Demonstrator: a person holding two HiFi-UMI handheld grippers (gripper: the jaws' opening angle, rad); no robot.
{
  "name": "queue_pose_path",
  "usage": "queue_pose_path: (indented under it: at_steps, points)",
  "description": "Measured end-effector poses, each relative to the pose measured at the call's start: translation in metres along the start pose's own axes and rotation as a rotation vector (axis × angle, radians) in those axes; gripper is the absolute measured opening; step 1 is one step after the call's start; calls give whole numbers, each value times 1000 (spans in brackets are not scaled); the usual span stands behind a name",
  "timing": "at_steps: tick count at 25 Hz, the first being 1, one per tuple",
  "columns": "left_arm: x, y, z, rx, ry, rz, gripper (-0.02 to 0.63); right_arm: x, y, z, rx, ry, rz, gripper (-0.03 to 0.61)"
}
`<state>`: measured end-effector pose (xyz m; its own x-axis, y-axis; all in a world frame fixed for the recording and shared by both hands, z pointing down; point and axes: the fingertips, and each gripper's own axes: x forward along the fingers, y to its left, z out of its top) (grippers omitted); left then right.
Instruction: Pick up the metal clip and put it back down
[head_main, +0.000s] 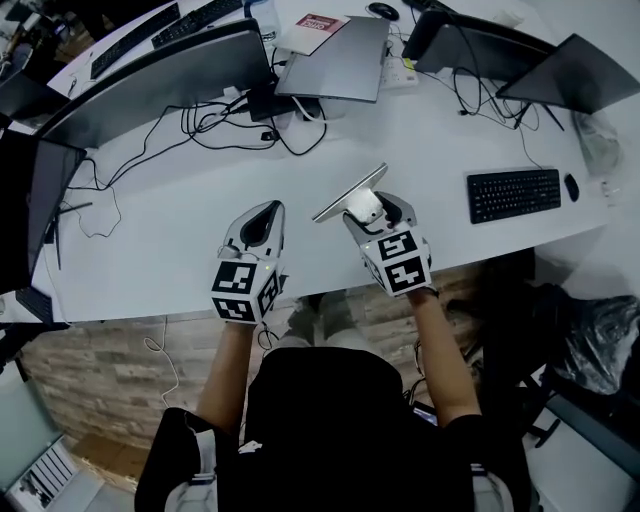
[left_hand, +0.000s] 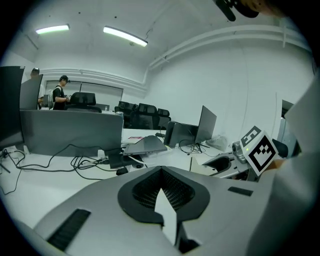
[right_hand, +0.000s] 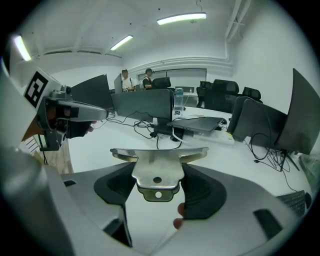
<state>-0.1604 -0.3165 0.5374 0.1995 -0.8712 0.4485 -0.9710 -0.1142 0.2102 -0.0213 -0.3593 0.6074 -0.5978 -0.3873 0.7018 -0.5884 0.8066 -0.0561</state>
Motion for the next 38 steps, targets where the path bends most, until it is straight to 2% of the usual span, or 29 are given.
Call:
queue_pose_path:
  at_steps: [3,9,12,25,38]
  points:
    - [4,4,-17,-18,24,2,11,14,5,-20,-28,56,21,284]
    - [7,6,-57,-50,85,1,11,42,9,-59,-197,180,37,284]
    - [7,7,-73,-69,110,6,11,52,10,-74,-239,225,47,284]
    - [6,15,-107,-106,134,21,11,89,18,-119,-233,329,111,284]
    - [7,19,-114,-115,131,36,11,99,18,-135,-224,354,123,284]
